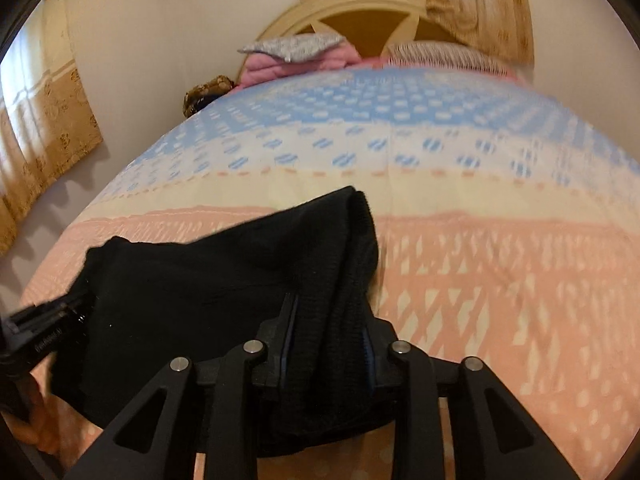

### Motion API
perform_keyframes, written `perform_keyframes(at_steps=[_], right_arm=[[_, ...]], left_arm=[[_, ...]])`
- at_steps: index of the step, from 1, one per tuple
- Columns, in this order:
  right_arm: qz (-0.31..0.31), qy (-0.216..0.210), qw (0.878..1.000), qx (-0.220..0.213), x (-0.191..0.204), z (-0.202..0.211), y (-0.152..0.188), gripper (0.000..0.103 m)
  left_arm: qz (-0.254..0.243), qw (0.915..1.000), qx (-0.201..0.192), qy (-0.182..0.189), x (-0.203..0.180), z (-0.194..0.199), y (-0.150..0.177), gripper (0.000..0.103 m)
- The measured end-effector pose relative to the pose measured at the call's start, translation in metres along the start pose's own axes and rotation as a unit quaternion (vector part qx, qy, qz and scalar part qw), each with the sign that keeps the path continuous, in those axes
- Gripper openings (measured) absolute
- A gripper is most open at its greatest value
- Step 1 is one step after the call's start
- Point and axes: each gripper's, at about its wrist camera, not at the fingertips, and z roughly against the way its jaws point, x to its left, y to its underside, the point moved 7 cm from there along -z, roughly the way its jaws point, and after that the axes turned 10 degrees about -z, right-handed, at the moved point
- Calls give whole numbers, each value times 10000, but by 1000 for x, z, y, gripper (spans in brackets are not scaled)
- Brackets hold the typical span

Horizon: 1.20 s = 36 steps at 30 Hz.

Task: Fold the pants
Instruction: 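Open both grippers and release the folded pants on the bed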

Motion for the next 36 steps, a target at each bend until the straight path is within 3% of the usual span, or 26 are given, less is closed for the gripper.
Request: perform_keyframes(at_steps=[1, 5, 8, 9, 12, 13, 14, 16, 19, 21, 22, 28, 31, 33, 36], right_arm=[[-66, -66, 9999, 70, -2, -1, 1, 39], [-553, -446, 9972, 214, -15, 3, -3, 42], [-989, -388, 9929, -526, -32, 41, -13, 42], [-919, -256, 9907, -967, -33, 62, -16, 42], [-161, -84, 9911, -1317, -9, 89, -15, 35], [78, -137, 9914, -1300, 2, 92, -13, 20], [331, -194, 9917, -1228, 13, 94, -8, 18], [577, -360, 9928, -984, 28, 89, 2, 18], [672, -235, 9959, -557, 28, 70, 16, 18], [638, -22, 9979, 50, 18, 42, 31, 18], [604, 20, 9980, 158, 11, 38, 37, 17], [669, 15, 9976, 180, 10, 41, 43, 18], [330, -163, 9993, -11, 11, 66, 43, 18], [138, -398, 9991, -77, 15, 85, 51, 20], [-35, -591, 9981, -162, 19, 108, 66, 51]], left_arm=[[1, 9999, -1, -132, 6, 1, 1, 76], [346, 9976, -72, -598, 41, 18, 2, 81], [825, 9930, -291, -795, 63, 43, 5, 81], [856, 9926, -471, -728, 62, 51, 5, 81], [658, 9933, -731, -614, 41, 68, 3, 81], [549, 9939, -802, -522, 29, 70, 3, 81], [460, 9944, -832, -460, 18, 70, 4, 81], [264, 9970, -603, -415, -3, 60, 15, 80], [198, 9992, -138, -305, -19, 43, 39, 79], [229, 9992, -57, -308, -23, 38, 50, 79], [260, 9991, -123, -321, -23, 39, 51, 80], [144, 9993, -123, -327, -24, 55, 47, 80], [118, 9991, -284, -277, -23, 71, 49, 80], [197, 9990, -381, -158, -25, 83, 55, 80], [257, 9984, -500, 7, -31, 99, 65, 80]])
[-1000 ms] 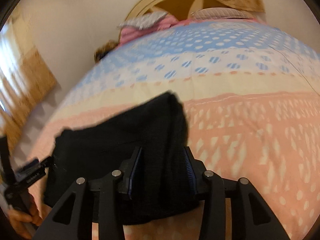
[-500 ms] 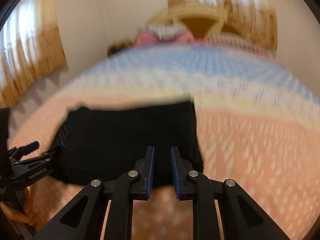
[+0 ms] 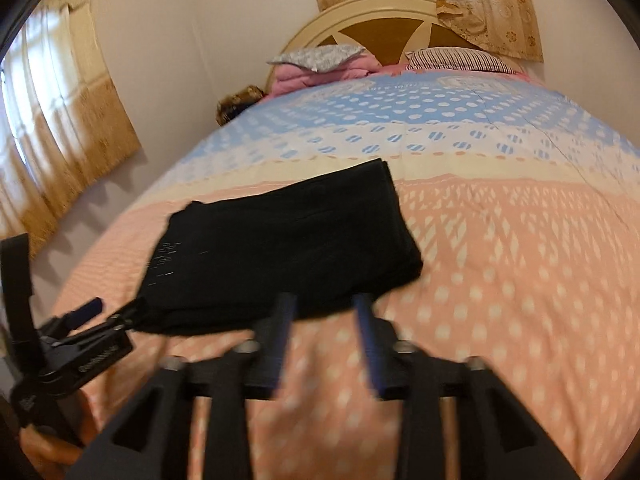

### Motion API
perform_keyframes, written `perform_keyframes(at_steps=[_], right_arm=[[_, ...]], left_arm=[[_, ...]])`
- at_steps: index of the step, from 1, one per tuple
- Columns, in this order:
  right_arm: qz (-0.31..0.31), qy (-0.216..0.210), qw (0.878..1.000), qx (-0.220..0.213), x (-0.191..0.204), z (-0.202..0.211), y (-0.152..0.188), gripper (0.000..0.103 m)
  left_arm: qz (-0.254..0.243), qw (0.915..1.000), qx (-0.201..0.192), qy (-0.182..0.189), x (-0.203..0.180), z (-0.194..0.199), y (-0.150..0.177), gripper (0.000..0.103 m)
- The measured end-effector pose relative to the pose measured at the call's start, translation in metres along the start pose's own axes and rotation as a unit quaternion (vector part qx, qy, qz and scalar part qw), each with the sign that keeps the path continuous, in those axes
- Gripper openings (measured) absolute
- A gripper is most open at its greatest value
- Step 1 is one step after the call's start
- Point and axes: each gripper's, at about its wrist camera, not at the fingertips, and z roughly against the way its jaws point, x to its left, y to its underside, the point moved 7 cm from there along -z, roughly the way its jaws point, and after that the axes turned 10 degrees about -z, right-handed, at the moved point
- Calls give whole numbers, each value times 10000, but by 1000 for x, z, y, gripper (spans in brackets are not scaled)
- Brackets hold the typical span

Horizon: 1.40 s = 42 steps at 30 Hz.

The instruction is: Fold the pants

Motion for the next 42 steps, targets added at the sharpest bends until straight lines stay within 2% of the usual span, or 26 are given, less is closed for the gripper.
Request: perform_keyframes(at_steps=[1, 5, 9, 12, 15, 19, 21, 24, 33, 42], right_arm=[[-19, -42, 10000, -52, 2, 8, 4, 61], [-57, -133, 9998, -149, 6, 33, 14, 62], [-322, -159, 9988, -321, 4, 58, 21, 62], [-264, -165, 9976, -619, 9, 81, 25, 62], [-141, -39, 9948, -1005, 13, 105, 24, 62], [-4, -44, 9920, -1265, 21, 127, 24, 64], [52, -28, 9907, -1360, 24, 135, 25, 66], [35, -47, 9896, -1437, 26, 143, 26, 66], [107, -73, 9847, -1739, 32, 162, 24, 66], [65, -72, 9855, -1695, 29, 161, 25, 66]], left_arm=[[-14, 10000, -19, 22, -2, 5, 3, 81], [-152, 9997, -184, 68, -11, 28, 11, 84], [-260, 9982, -539, -75, -13, 56, 10, 103], [-376, 9957, -822, -205, -15, 75, 7, 103], [-339, 9962, -788, -116, -16, 82, 7, 103], [-264, 9970, -731, 1, -18, 93, 11, 103], [-337, 9963, -791, -58, -19, 98, 13, 103], [-397, 9948, -913, -222, -17, 106, 16, 103], [-165, 9963, -837, -69, -11, 111, 16, 103], [-300, 9956, -861, -203, -15, 112, 17, 103]])
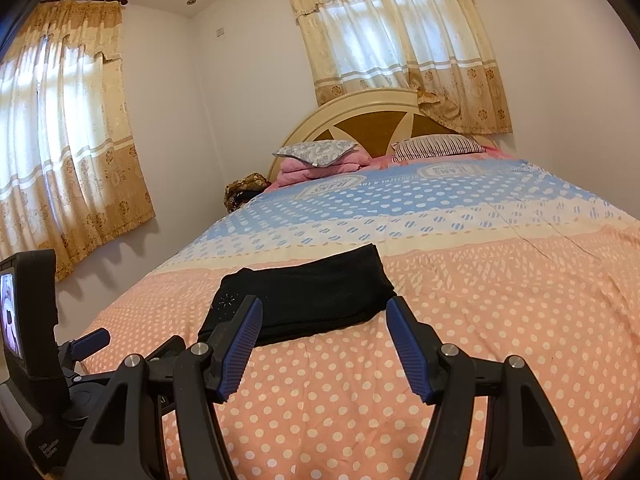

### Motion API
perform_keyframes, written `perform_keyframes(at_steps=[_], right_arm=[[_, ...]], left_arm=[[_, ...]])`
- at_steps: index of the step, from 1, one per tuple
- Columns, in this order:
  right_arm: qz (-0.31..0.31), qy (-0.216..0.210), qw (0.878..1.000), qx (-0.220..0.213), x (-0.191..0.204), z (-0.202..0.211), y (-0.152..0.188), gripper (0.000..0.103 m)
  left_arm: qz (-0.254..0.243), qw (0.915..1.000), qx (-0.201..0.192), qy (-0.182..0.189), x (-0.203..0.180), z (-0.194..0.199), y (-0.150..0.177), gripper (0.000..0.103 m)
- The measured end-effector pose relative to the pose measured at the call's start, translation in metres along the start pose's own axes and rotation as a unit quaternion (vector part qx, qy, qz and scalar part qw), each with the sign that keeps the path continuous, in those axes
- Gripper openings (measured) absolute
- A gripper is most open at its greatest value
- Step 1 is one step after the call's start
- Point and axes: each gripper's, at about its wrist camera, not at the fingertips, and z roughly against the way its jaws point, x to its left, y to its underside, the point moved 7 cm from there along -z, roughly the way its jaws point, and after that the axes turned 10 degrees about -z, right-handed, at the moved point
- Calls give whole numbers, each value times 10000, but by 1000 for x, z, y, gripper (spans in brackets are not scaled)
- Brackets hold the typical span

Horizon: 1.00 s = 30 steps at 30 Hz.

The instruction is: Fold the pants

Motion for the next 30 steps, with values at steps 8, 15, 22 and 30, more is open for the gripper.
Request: perform_keyframes(at_steps=[8, 15, 22, 30], right_arm=[[-29, -3, 10000, -28, -3, 2, 0, 66], [-2, 9, 10000, -51, -3, 4, 0, 66], [10, 23, 10000, -31, -3, 4, 1, 66], [24, 47, 10000, -24, -3, 4, 2, 66]], left_arm=[[6, 10000, -6, -28, -1, 0, 0, 103], [27, 10000, -25, -71, 2, 0, -1, 103], [74, 9998, -29, -161, 6, 1, -3, 103], [67, 9998, -165, -94, 5, 3, -6, 103]])
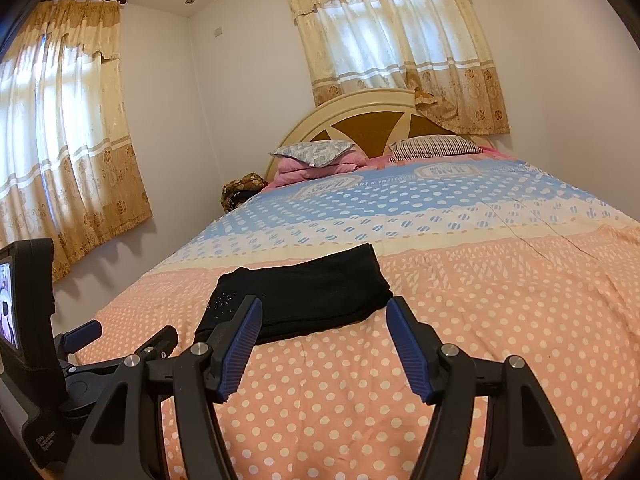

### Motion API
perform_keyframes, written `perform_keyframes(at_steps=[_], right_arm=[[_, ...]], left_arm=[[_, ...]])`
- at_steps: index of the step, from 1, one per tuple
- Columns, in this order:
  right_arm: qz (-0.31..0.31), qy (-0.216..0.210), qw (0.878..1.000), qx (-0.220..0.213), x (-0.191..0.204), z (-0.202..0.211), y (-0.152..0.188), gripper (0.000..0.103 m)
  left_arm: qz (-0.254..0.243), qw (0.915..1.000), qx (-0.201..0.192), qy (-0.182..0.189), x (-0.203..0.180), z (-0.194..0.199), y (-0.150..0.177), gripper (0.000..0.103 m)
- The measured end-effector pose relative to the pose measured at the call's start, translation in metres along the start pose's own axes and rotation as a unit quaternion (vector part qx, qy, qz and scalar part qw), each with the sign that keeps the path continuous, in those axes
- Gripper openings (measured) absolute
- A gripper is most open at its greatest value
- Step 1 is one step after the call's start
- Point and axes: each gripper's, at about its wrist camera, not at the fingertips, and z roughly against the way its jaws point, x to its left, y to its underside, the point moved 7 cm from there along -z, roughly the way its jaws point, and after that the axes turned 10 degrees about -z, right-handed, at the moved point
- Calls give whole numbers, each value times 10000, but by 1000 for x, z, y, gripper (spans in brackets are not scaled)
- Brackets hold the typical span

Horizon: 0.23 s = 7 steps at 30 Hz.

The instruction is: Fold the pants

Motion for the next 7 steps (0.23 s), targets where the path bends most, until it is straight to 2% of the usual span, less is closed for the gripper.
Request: perform_keyframes(at_steps=[3, 7], right_arm=[[4, 1, 10000, 6, 0, 0, 0, 66], [-10, -8, 10000, 14, -2, 0, 1, 66]], left_arm=[[83, 9999, 16, 138, -1, -1, 0, 103], [36, 9999, 43, 97, -1, -2, 0, 103]])
